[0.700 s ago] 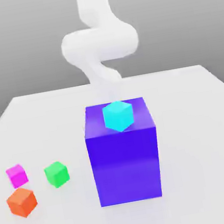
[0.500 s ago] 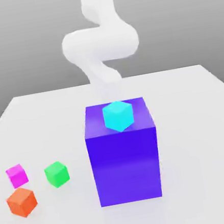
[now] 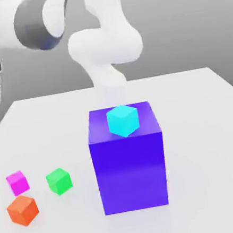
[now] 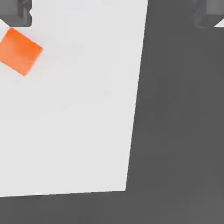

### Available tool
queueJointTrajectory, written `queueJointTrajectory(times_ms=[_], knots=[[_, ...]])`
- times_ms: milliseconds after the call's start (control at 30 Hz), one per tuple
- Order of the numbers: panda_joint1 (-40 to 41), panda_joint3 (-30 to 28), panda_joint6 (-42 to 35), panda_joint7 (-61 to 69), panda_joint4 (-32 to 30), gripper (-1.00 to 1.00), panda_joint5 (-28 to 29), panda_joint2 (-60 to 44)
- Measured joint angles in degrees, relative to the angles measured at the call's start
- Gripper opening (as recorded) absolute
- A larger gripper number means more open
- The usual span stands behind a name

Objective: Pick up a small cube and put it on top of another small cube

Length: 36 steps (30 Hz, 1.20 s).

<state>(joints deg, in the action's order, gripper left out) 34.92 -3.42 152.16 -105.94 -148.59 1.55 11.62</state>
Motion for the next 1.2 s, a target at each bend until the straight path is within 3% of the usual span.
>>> queueJointTrajectory(times_ms=[367, 567, 600, 833, 1033, 1200], knots=[[11.39, -6.13, 9.57, -24.17, -7.64, 0.00, -4.01, -16.07], [15.37, -1.41, 18.81, -21.77, -6.10, 0.00, -10.10, -28.03], [16.19, -0.52, 20.20, -21.58, -5.77, -1.00, -10.37, -29.75], [16.42, -0.27, 20.54, -21.51, -5.72, -1.00, -10.45, -30.02], [13.68, -4.24, 11.77, -25.49, -7.94, -1.00, -5.17, -19.00], [9.44, -1.90, 7.14, -22.68, -13.63, -1.00, -2.13, -8.56]])
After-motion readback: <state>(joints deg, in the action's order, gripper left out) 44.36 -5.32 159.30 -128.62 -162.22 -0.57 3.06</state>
